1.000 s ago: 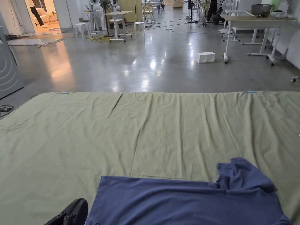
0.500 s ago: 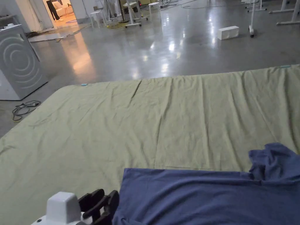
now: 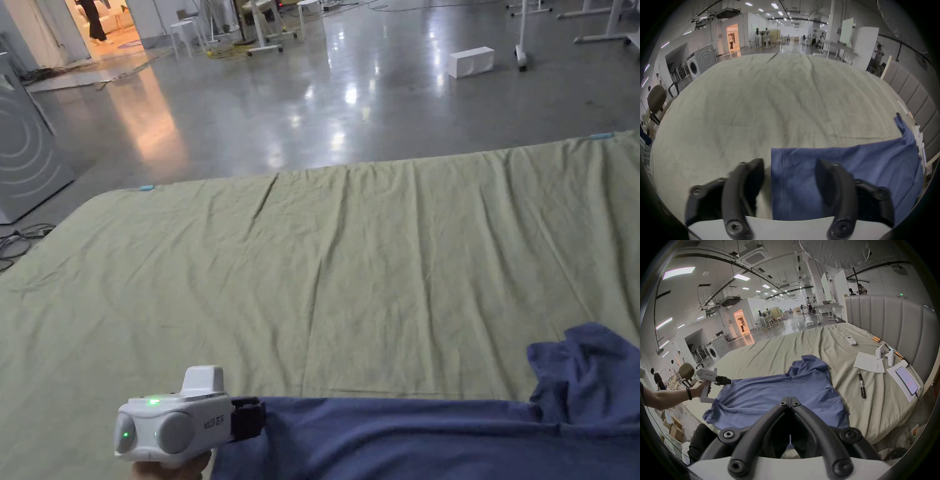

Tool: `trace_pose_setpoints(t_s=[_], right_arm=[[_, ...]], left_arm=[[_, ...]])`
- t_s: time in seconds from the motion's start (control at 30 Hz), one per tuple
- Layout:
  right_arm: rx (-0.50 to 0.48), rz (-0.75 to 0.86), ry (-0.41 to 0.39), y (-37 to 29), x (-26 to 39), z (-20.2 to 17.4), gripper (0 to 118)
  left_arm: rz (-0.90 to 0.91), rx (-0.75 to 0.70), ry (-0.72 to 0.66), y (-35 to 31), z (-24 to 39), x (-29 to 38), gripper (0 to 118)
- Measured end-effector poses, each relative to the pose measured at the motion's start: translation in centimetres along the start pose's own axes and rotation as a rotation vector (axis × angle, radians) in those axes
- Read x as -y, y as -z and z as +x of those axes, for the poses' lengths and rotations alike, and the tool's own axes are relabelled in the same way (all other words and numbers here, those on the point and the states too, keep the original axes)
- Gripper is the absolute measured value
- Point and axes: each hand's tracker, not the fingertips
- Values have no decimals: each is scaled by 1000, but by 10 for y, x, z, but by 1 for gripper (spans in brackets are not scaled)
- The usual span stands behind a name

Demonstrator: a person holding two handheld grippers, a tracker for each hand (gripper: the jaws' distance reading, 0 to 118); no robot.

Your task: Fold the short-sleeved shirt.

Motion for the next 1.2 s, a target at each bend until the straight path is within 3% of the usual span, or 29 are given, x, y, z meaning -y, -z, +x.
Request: trace_pose_setpoints(t_s=[0.03, 0.07, 0.2, 0.33, 0.37, 0.4, 0.43, 0.47, 0.53, 0.6, 0.63, 0.7, 0.83, 0.9, 0.93, 0.97, 1.0, 1.03, 1.1, 1.2], right_arm=[[17, -10, -7, 1, 1, 2, 0], [26, -15, -13, 2, -2, -1, 0], [24, -29, 2, 12, -3, 10, 0], [35, -16, 3, 36, -21, 19, 4], [23, -5, 12, 49, -27, 25, 17], [6, 7, 17, 64, -34, 31, 41], [-11, -5, 18, 89, -44, 41, 73], [-6, -39, 19, 110, -49, 51, 81], [41, -76, -34, 158, -66, 62, 80], [-4, -122, 9, 205, -82, 82, 78], [20, -153, 25, 224, -88, 88, 78], [65, -191, -44, 260, -92, 101, 78], [160, -358, -106, 318, -88, 130, 78], [139, -414, -130, 333, -79, 134, 75], [122, -422, -122, 336, -75, 134, 50], [100, -421, -125, 336, -71, 132, 39], [126, -373, -177, 329, -73, 127, 31], [104, -378, -156, 327, -74, 129, 6], [54, -347, -77, 317, -79, 131, 3], [30, -236, -86, 274, -95, 115, 3]], left_arm=[[-4, -21, 44, 2, 6, 2, 33], [1, -26, 89, 2, 14, 5, 12], [-35, -66, 225, 10, 37, 10, 10], [-134, -50, 189, 19, 32, -5, 10], [-151, -42, 180, 21, 29, -9, 10], [-165, -46, 182, 22, 28, -12, 10], [-177, -39, 189, 22, 27, -15, 10], [-184, -34, 188, 22, 26, -17, 10], [-193, -30, 181, 12, 31, -16, 10], [-196, -18, 194, 9, 31, -14, 10], [-199, -11, 205, 10, 30, -16, 10], [-205, 0, 206, 8, 29, -16, 10], [-216, 22, 176, 9, 24, -19, 9], [-212, 27, 177, 12, 22, -20, 10], [-209, 27, 179, 12, 22, -19, 10], [-203, 26, 179, 11, 23, -18, 10], [-193, 22, 182, 10, 24, -16, 9], [-168, 2, 189, 11, 24, -14, 8], [-102, -13, 155, -1, 26, -11, 6], [59, 106, 20, -54, 16, -10, 6]])
